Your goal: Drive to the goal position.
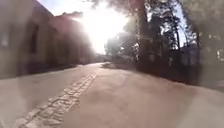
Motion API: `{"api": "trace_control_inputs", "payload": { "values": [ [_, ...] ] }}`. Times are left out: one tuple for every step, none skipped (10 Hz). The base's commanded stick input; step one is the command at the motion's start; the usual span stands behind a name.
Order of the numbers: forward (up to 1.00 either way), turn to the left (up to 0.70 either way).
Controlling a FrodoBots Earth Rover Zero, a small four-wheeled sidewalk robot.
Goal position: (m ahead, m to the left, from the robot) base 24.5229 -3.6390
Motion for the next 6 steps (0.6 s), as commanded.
{"api": "trace_control_inputs", "payload": {
  "values": [
    [0.85,0.00],
    [0.85,0.00],
    [0.85,0.00],
    [0.85,0.00],
    [0.85,0.00],
    [0.85,0.00]
  ]
}}
